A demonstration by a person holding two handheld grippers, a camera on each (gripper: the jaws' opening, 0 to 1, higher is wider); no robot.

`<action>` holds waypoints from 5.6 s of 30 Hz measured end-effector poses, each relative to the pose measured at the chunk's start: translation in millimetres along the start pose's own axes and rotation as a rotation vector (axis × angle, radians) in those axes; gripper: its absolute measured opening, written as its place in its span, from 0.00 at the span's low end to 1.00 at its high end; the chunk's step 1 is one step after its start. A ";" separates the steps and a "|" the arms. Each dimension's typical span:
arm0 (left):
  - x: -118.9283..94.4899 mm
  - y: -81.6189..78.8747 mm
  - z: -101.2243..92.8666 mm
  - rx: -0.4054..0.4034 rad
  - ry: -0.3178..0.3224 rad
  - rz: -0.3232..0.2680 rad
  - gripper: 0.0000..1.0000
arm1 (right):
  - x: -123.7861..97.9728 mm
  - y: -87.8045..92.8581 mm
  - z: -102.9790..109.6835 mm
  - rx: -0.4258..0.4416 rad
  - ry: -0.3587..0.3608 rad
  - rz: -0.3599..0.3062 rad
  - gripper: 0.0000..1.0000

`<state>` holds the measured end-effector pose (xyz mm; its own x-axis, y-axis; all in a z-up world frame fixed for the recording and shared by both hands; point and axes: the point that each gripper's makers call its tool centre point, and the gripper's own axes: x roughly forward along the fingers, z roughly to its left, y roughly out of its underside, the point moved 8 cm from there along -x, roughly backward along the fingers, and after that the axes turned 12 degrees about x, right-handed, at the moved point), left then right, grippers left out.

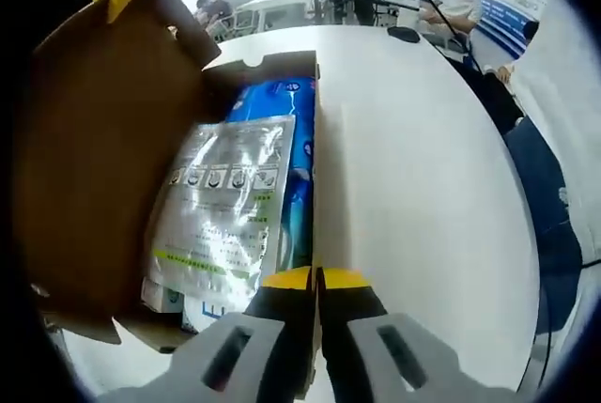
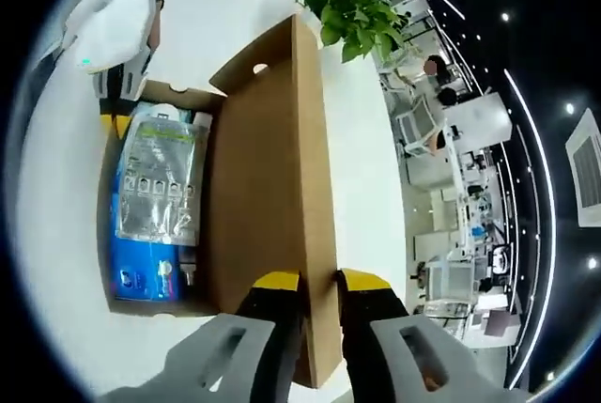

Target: Operate the shoe box by opening the lid, removing the specified soft item, and placing it in the target area until the item is outside and the box remains undamaged.

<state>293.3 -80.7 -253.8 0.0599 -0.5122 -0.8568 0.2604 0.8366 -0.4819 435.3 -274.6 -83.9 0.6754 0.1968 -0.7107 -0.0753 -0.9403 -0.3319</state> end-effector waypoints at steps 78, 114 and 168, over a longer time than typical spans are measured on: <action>0.1 -1.3 1.7 -0.032 0.009 0.035 0.01 | 70.9 -3.3 -40.2 0.052 -0.238 0.085 0.05; -0.6 -1.0 1.1 -0.070 0.003 0.023 0.01 | 118.0 1.7 -50.3 0.027 -0.359 0.177 0.02; -0.5 -0.4 2.6 -0.089 0.030 0.030 0.01 | 169.2 6.3 -45.0 -0.039 -0.480 0.213 0.04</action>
<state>295.8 -81.3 -252.7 0.0368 -0.4821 -0.8754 0.1721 0.8659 -0.4696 582.1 -259.7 -178.4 0.2356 0.0966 -0.9670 -0.1404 -0.9812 -0.1322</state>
